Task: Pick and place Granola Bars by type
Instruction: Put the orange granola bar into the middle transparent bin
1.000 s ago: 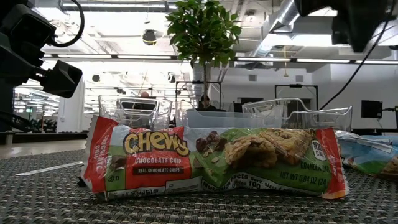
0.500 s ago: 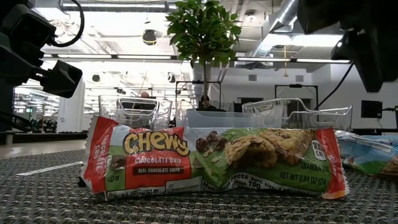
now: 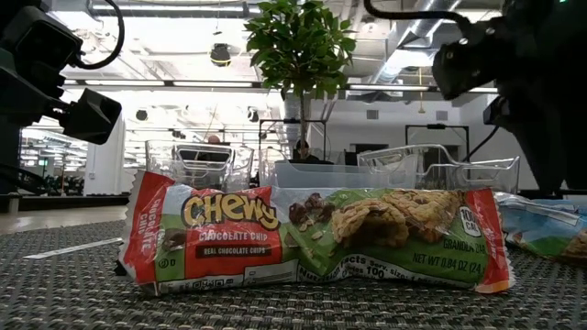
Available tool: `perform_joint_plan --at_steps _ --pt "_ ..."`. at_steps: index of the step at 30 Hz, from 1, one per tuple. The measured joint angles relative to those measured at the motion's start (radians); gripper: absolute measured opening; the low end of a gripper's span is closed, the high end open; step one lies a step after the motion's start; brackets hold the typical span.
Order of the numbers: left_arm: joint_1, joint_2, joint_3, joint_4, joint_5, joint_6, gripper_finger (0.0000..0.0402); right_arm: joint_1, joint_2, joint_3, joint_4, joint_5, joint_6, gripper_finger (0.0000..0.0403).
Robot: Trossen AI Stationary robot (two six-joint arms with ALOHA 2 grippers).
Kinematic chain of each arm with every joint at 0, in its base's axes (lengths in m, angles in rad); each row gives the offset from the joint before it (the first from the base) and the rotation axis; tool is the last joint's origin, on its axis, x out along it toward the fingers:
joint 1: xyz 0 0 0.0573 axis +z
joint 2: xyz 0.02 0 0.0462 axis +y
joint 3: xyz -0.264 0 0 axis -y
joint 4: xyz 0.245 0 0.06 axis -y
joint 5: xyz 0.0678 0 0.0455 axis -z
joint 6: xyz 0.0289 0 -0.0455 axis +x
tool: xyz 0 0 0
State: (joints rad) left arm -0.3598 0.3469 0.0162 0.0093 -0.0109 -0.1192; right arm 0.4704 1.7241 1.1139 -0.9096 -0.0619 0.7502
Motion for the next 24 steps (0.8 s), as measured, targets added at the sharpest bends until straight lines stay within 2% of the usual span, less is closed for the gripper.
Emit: perform_joint_plan --at_steps 18,24 --pt "0.000 0.000 0.000 0.000 0.000 0.000 0.0274 -0.028 -0.003 -0.124 0.167 -0.041 0.002 0.0157" --pt "0.000 0.000 0.000 0.000 0.000 0.000 0.0274 -0.030 -0.004 -0.124 0.167 -0.041 0.001 0.0109"
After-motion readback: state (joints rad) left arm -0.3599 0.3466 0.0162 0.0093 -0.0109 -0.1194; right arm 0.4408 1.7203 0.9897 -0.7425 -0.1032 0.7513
